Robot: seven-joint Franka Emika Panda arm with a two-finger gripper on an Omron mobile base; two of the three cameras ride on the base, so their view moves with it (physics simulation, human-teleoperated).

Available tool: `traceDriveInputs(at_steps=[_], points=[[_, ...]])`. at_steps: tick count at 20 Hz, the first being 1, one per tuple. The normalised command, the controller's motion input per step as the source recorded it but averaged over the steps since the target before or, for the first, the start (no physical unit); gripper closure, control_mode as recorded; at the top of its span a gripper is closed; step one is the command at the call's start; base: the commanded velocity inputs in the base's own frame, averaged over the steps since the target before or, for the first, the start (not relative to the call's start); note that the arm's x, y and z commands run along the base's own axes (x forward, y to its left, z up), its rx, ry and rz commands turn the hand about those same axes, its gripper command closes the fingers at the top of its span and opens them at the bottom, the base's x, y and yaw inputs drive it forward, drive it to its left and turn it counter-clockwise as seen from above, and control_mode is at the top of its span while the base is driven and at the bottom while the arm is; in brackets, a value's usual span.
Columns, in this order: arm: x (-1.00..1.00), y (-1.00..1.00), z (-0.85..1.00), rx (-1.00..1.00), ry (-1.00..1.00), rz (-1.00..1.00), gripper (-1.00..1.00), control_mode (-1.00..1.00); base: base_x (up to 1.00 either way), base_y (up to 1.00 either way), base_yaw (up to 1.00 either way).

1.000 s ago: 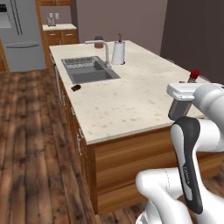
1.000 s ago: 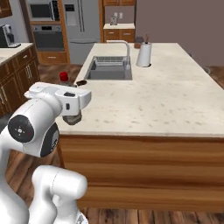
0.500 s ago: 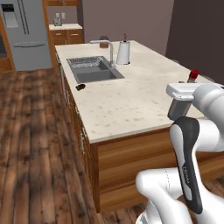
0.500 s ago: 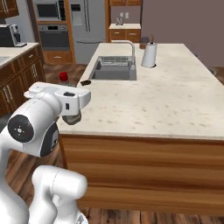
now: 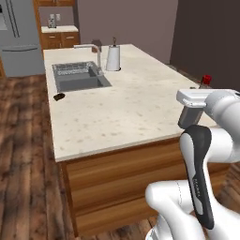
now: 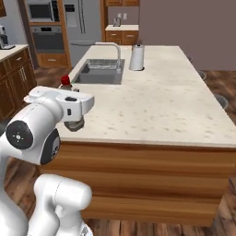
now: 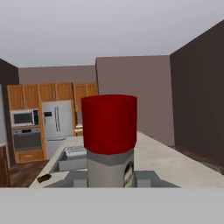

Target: Open the cabinet directly in front. Then move the liquor and the cup to the dining counter with the jar on it.

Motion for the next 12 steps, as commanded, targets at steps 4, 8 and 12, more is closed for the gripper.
traceDriveInputs(at_steps=[4,8,12], points=[[0.00,0.00,0.00,0.00,0.00,0.00,1.00,1.00,0.00,-1.00,0.00],[0.00,0.00,0.00,0.00,0.00,0.00,1.00,1.00,0.00,-1.00,0.00],[0.00,0.00,0.00,0.00,0.00,0.00,1.00,1.00,0.00,-1.00,0.00]])
